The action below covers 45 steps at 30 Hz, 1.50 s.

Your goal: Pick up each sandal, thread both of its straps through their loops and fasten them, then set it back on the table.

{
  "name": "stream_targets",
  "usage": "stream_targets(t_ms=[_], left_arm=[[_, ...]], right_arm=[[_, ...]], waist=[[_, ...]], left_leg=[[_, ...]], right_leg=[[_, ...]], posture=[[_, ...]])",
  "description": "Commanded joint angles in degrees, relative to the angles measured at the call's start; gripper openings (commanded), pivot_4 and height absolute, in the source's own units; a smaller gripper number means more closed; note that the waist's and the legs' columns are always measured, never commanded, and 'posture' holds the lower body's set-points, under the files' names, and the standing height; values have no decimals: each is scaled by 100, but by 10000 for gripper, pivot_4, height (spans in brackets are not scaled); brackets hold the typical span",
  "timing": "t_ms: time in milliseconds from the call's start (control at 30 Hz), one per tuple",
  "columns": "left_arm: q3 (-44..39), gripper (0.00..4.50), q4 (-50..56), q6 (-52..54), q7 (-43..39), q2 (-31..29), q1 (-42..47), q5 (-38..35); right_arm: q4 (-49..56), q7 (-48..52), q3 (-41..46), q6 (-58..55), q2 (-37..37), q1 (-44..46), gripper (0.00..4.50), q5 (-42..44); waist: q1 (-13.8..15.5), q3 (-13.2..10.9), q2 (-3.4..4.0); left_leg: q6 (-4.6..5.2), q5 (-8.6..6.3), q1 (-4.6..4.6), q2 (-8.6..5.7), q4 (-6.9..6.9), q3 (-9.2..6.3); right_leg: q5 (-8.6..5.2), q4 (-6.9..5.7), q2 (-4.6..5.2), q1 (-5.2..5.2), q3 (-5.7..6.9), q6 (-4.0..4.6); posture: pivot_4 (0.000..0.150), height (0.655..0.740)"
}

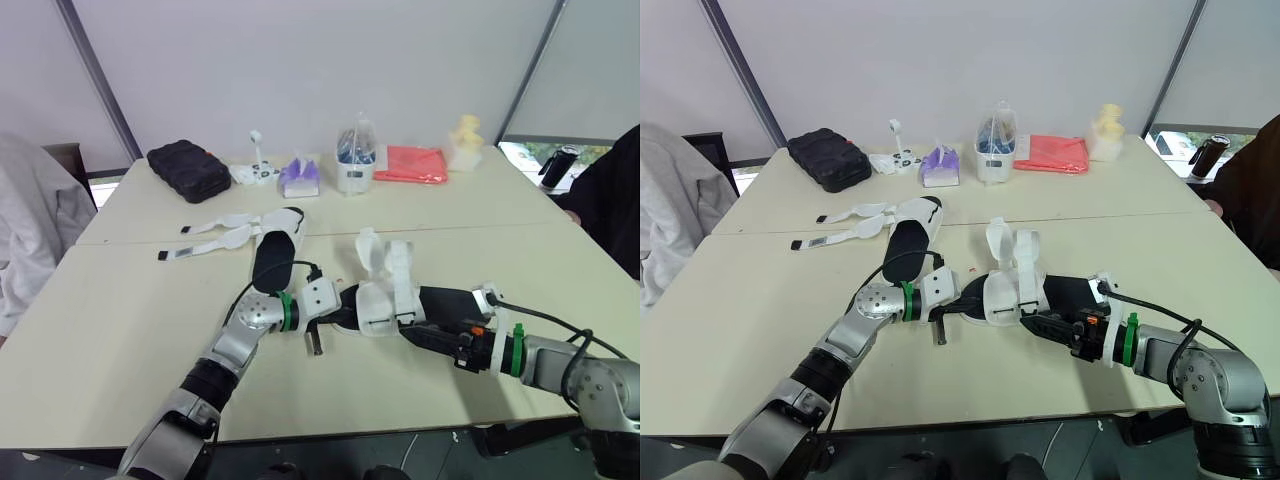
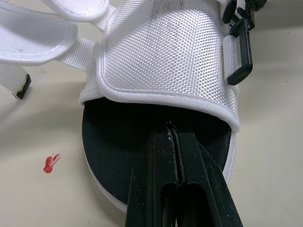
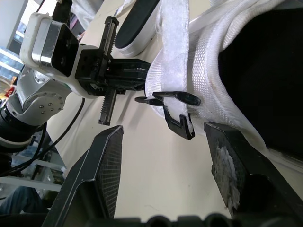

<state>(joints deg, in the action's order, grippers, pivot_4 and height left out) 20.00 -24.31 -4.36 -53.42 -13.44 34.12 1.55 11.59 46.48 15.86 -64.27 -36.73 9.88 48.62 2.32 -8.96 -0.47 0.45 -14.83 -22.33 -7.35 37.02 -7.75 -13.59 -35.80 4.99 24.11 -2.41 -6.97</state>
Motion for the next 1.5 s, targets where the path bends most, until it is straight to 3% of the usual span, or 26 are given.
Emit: stream_targets(t_ms=[33,67,167,200,933,1200,1500], left_arm=[[186,0,-43,51,-37,8,-135,152],[186,0,-40,51,-34,7,-138,152],[185,0,-39,52,-29,8,-141,152],[184,0,-40,52,-27,9,-142,152],[189,0,-91,27,-86,-22,-145,178],[243,0,-150,3,-105,20,-107,190],[296,0,-217,-48,-120,64,-66,185]], right_arm=[[74,20,29,46,25,168,20060,202],[77,17,25,40,24,170,16816,212],[102,2,14,8,29,149,1234,256],[118,-5,7,-5,33,132,506,271],[1549,837,-479,-466,-1086,-1466,506,869],[2662,843,-61,-645,-1469,-2093,506,1985],[1622,-522,276,-332,-993,-1036,506,3796]], waist=[[1,0,0],[1,0,0],[5,0,0],[4,0,0],[4,3,4],[4,3,0],[7,1,-7]], left_leg=[[0,0,0,0,0,0],[0,0,0,0,0,0],[0,0,0,0,0,-1],[0,0,0,0,0,-1],[2,-1,0,2,2,0],[5,-3,0,5,1,-1],[7,-4,1,8,1,0]], right_leg=[[0,0,0,0,0,0],[0,0,0,0,0,0],[0,0,0,0,0,0],[0,0,0,0,0,0],[-1,1,0,-2,2,-1],[-2,8,-1,-6,5,-3],[-1,21,-2,-13,4,-2]], posture=[[1500,7400],[1500,7400],[1500,7400],[1500,7400],[1500,7400],[1500,7400],[1500,7400]])
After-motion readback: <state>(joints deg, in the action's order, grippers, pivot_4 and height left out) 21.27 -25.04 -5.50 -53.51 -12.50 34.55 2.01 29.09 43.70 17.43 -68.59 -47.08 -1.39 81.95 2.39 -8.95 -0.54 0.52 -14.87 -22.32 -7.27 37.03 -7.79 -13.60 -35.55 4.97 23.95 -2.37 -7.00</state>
